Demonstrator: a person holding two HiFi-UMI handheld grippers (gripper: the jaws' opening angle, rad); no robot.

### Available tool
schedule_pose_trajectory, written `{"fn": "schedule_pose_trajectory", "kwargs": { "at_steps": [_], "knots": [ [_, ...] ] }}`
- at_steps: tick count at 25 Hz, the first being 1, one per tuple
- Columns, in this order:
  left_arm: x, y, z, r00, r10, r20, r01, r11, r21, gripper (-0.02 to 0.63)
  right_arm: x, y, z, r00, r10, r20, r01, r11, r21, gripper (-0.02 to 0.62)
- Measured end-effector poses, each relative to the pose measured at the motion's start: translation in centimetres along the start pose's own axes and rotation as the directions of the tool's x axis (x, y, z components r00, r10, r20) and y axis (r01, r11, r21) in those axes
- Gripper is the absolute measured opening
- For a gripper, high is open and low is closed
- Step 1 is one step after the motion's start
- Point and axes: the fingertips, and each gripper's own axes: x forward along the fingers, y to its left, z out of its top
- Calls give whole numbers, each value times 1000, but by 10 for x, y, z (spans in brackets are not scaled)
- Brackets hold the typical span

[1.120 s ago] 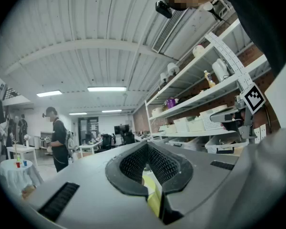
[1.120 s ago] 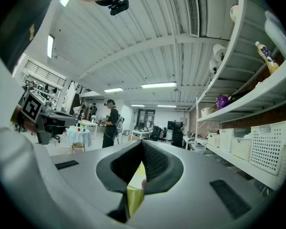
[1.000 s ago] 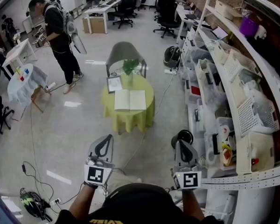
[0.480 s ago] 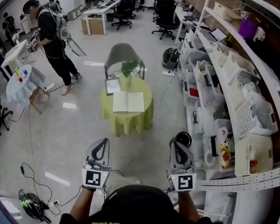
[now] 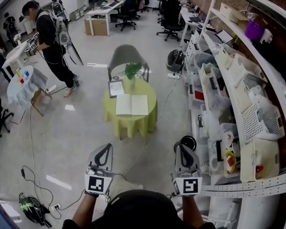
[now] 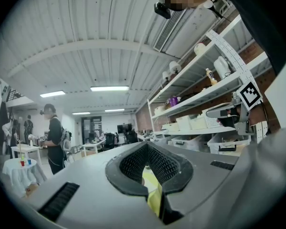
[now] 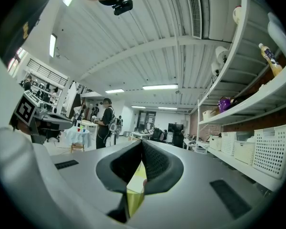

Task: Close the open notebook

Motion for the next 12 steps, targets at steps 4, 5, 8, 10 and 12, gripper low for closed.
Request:
{"fn": "schedule_pose_trajectory", "kwargs": {
  "at_steps": [4,5,8,10,12],
  "knots": [
    [-2,2,3,1000,0,1,0,1000,-12,18,1,4,4,1000,8,9,-8,999,31,20],
    [-3,2,4,1000,-3,2,3,1000,-4,18,1,6,5,1000,9,11,-9,999,31,23],
    [-3,2,6,1000,-1,8,1,1000,-1,18,2,9,4,1000,17,4,-17,999,31,42],
    [-2,0,5,1000,-6,10,6,999,32,18,1,10,4,1000,26,-2,-26,998,53,79],
    [-2,-5,5,1000,-21,12,20,997,71,18,-1,11,5,1000,28,-3,-28,998,62,86]
  ]
}}
